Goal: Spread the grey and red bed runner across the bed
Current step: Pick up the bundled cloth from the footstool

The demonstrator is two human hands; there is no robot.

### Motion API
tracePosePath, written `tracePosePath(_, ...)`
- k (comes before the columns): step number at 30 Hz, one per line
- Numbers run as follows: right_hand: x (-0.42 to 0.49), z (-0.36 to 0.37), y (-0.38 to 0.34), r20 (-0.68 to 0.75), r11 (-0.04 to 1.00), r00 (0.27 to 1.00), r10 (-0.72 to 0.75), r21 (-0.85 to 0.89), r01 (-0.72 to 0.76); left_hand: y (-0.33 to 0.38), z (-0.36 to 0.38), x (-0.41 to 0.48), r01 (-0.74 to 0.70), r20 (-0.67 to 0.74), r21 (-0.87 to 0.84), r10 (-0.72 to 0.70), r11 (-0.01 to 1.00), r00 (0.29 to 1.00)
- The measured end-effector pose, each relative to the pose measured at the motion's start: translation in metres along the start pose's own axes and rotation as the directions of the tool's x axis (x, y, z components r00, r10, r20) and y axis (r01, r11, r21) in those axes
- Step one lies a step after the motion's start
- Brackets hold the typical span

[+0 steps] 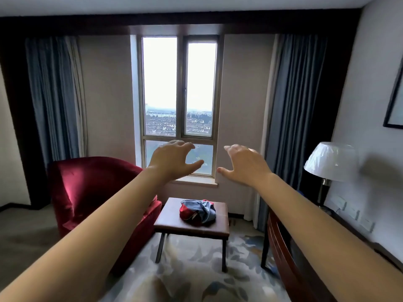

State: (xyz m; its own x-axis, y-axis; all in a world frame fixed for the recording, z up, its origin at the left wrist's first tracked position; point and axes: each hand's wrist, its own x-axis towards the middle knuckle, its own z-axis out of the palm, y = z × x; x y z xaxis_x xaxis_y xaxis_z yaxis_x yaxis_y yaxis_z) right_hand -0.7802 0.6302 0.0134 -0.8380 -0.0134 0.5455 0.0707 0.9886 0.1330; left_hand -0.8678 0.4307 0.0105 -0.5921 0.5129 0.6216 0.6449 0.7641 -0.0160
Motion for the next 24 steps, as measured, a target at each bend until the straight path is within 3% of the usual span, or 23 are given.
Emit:
tracePosePath(3, 0.038, 0.025, 0.024, -0.017, 1.0, 1.0, 0.001, 0.009, -0.001, -0.009, 0.029, 0.037, 0.001, -0.038, -0.005, -0.001, 1.0, 0.999)
tracePosePath(15, 0.183, 0.161, 0.082, 0.027, 0.998, 1.0, 0.0, -0.068, 0.002, -0.082, 0.166, 0.176, 0.025, 0.05, 0.022, -0.026, 0.999, 0.998)
tracePosePath(24, 0.314, 0.251, 0.116, 0.038, 0.994, 0.997, 0.064, -0.092, -0.061, -0.156, 0.257, 0.301, -0.05, 0.009, 0.045, 0.05, 0.998, 0.999)
